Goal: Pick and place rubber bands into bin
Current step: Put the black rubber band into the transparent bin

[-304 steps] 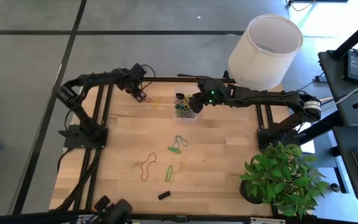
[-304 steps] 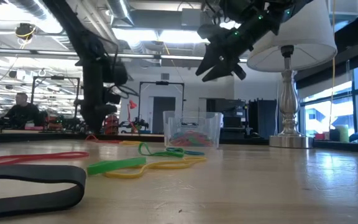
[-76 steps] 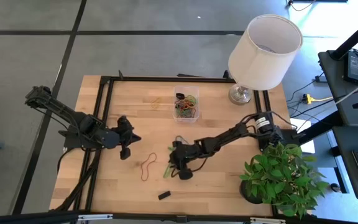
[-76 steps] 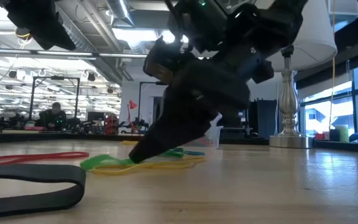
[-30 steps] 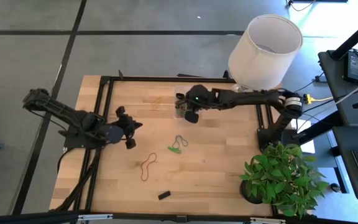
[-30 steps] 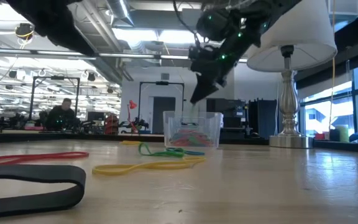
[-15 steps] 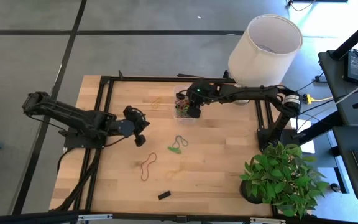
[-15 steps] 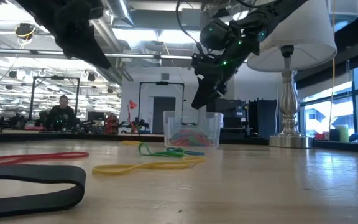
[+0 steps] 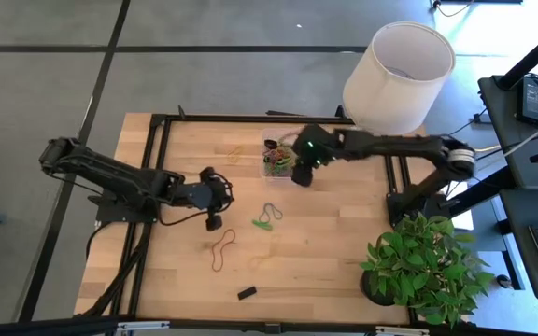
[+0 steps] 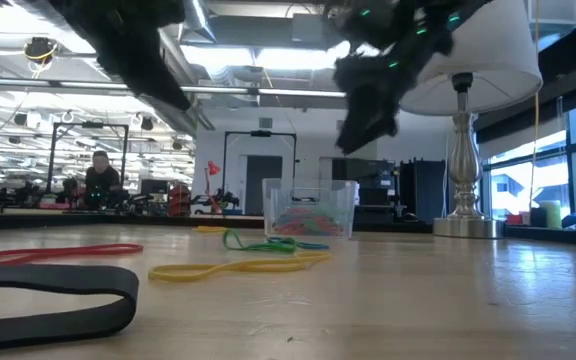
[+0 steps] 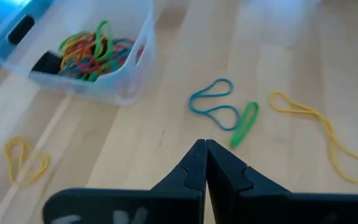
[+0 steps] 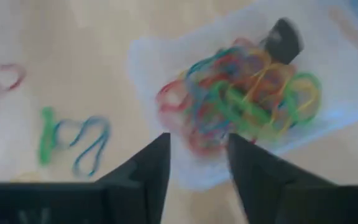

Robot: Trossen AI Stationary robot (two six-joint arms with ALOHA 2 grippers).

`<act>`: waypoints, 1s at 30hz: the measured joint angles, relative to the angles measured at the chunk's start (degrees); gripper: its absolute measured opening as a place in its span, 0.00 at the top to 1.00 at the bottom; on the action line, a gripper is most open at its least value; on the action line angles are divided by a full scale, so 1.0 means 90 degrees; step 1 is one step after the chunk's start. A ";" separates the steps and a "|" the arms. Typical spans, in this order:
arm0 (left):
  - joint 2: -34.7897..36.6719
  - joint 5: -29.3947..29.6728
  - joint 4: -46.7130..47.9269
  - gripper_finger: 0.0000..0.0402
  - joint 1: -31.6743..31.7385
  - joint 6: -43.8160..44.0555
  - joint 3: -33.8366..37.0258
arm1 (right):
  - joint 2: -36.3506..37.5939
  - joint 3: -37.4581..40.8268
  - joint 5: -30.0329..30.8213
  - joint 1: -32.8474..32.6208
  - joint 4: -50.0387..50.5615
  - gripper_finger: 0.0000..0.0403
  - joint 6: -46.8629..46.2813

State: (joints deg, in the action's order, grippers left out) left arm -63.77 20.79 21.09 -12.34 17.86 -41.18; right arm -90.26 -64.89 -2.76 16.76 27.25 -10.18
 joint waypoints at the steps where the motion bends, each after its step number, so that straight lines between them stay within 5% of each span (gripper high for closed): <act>1: 0.0000 -0.0030 0.0006 0.99 -0.0021 -0.0081 -0.0045 | 0.0240 0.0258 0.0013 -0.0120 -0.0089 0.63 -0.0142; 9: -0.0183 -0.0157 0.0024 0.99 -0.0537 -0.0351 -0.0365 | 0.2816 0.3210 0.0098 -0.0970 -0.1836 0.83 -0.1833; 14: -0.0895 0.0008 0.0288 0.99 -0.0893 -0.0270 -0.1044 | 0.4230 0.4286 0.0051 -0.1448 -0.1938 0.92 -0.2159; 19: -0.2087 0.0117 0.1250 1.00 -0.1126 0.0064 -0.2213 | 0.5207 0.4805 -0.0189 -0.1768 -0.1675 0.99 -0.2004; 25: -0.3511 -0.0392 0.2016 0.99 -0.1445 0.0298 -0.3658 | 0.5781 0.4858 -0.0377 -0.2007 -0.0614 0.95 -0.1985; 30: -0.4508 -0.0550 0.2247 0.98 -0.1723 0.1566 -0.4672 | 0.5921 0.4864 -0.0389 -0.2180 0.0236 0.96 -0.1604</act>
State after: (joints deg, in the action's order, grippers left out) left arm -104.34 15.84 41.31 -27.85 31.95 -83.23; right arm -36.98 -21.12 -6.27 -2.86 29.37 -24.62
